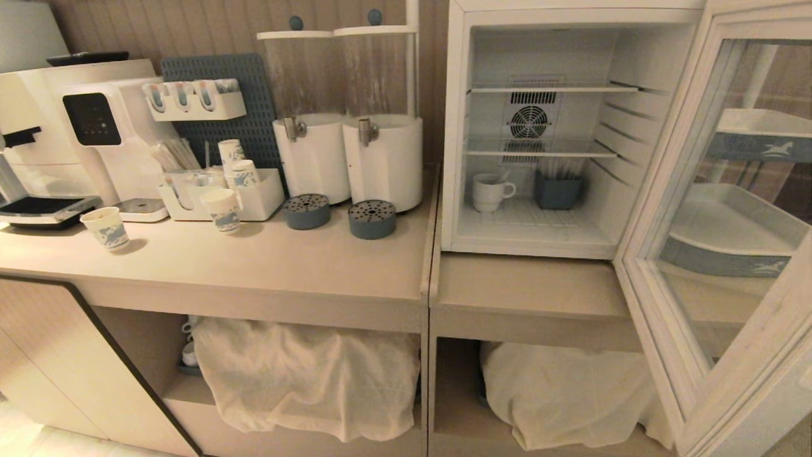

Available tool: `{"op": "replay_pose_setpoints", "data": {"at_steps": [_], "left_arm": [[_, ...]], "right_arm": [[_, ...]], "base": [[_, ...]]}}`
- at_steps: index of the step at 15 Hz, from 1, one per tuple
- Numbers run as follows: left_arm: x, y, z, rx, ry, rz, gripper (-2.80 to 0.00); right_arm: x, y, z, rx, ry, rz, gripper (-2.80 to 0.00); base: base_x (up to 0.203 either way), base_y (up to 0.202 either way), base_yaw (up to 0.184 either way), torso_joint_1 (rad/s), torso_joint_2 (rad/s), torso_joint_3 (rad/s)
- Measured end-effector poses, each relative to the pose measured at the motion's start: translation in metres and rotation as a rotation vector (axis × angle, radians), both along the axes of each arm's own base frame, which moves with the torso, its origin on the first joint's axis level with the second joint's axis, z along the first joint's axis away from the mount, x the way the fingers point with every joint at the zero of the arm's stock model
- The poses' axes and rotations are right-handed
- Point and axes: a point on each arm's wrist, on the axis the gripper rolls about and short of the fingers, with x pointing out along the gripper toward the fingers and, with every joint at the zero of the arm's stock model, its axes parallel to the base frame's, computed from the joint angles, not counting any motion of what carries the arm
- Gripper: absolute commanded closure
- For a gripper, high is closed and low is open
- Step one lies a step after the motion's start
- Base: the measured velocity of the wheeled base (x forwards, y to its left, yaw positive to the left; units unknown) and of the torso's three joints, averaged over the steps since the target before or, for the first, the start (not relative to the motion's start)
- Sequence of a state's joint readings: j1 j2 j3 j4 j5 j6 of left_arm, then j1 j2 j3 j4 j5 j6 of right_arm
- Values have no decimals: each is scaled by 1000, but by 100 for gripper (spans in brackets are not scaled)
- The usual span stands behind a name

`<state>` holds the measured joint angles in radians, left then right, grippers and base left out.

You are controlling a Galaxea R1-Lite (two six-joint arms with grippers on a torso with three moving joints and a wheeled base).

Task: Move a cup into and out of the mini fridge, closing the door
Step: Close the freezer door

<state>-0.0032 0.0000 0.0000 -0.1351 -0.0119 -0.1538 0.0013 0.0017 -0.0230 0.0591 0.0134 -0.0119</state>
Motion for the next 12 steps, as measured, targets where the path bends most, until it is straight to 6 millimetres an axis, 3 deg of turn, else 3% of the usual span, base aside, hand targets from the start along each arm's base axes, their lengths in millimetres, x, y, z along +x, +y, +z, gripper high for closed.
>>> {"op": "replay_pose_setpoints", "data": {"at_steps": [7,12], "left_arm": [[0,0,0,-1,0,0,0],[0,0,0,-1,0,-1,0]], "right_arm": [[0,0,0,0,0,0,0],[0,0,0,2,-1,-3,0]], "base": [[0,-187,-1,3,3,2],[0,-21,1,-2,0,0]]}}
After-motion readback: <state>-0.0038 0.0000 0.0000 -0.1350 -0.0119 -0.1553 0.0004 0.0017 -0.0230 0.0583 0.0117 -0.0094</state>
